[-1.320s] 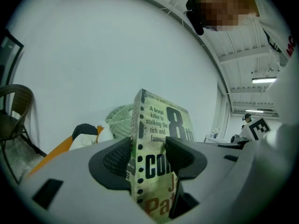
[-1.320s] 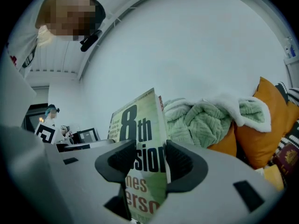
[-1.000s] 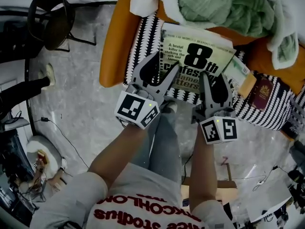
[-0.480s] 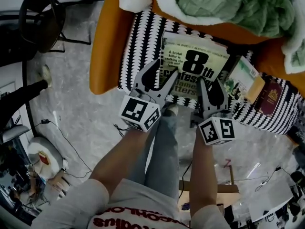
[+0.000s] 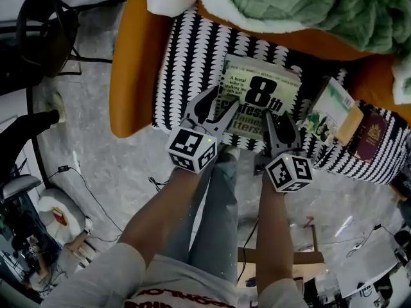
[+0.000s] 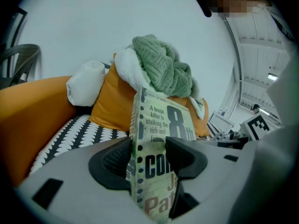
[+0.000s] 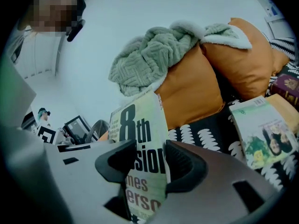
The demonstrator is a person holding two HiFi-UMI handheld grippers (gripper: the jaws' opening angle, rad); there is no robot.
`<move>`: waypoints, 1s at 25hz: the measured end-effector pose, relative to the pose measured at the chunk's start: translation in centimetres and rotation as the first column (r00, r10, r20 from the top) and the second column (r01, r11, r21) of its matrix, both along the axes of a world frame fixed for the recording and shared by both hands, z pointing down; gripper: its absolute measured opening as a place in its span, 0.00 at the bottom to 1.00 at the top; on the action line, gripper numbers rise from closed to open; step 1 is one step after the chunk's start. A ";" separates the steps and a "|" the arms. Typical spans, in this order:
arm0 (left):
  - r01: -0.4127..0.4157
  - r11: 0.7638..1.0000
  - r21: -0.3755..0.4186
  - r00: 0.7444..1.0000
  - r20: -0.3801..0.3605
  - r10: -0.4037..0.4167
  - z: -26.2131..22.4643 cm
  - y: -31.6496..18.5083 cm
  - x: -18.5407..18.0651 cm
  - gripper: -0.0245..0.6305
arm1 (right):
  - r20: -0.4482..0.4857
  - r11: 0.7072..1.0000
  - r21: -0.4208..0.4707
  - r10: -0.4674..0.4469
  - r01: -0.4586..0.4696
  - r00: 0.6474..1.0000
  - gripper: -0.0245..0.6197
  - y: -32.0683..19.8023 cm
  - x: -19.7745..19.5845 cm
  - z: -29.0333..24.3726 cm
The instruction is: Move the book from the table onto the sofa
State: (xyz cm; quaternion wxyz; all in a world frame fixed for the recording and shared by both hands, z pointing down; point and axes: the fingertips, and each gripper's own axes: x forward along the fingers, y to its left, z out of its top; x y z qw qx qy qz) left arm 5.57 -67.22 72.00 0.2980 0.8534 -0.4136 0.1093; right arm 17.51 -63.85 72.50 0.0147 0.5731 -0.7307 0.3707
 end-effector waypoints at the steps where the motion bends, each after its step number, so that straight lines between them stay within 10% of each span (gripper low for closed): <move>1: -0.006 1.000 -0.010 1.000 0.002 0.006 1.0 -0.2 0.1 0.39 | -0.003 1.000 -0.012 -0.002 0.002 1.000 0.38 -0.1 0.1 0.9; 25: -0.072 0.987 -0.140 0.996 0.038 0.078 12.3 -2.7 2.0 0.39 | -0.107 0.986 -0.151 -0.087 0.070 0.990 0.38 -2.3 1.7 11.7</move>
